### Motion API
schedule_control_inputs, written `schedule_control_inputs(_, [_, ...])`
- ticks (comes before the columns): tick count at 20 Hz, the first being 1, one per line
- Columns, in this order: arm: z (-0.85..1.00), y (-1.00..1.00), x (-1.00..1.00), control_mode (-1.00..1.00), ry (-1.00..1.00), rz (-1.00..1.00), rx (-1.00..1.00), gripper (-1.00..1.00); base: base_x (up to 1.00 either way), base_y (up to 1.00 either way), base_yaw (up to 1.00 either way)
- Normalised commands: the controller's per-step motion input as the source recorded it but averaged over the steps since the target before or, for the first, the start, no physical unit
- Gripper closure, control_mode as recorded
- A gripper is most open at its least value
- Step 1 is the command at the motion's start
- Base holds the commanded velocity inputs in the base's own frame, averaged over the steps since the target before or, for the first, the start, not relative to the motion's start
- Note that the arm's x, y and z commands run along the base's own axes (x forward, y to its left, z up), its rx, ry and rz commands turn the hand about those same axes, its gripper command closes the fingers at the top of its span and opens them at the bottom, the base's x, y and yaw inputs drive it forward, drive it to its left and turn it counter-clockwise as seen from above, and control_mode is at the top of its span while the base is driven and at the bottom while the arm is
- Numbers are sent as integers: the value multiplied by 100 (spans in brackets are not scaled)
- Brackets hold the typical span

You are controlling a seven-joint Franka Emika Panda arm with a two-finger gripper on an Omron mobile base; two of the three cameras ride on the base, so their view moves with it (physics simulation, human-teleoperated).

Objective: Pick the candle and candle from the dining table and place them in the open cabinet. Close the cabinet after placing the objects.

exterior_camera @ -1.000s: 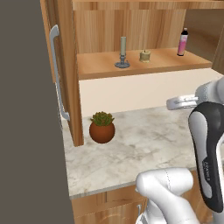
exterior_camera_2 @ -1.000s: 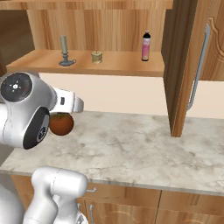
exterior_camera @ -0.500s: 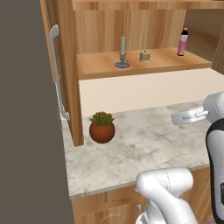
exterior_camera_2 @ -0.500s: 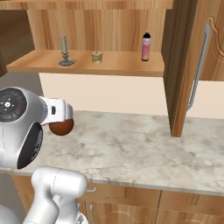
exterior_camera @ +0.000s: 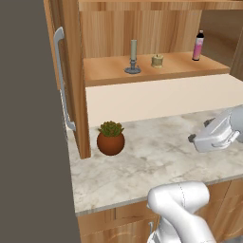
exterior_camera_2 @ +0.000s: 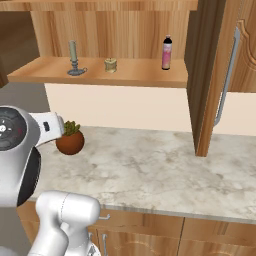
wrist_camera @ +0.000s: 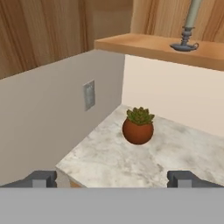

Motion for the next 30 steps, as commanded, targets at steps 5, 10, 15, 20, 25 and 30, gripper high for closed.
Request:
schedule_control_inputs(5, [18, 29, -33, -100, -4, 12, 0, -100, 0, 0, 0])
schedule_control_inputs(10, [22, 32, -31, -100, 0, 7, 0, -100, 0, 0, 0])
schedule_control_inputs(15, [18, 24, -35, -100, 0, 10, 4, -100, 0, 0, 0])
schedule_control_inputs(20, [17, 29, -33, -100, -5, 15, 2, -100, 0, 0, 0])
schedule_control_inputs(25, [19, 37, -23, -100, -15, 14, 0, -100, 0, 0, 0])
schedule_control_inputs(30, [16, 35, -14, -100, -16, 7, 5, -100, 0, 0, 0])
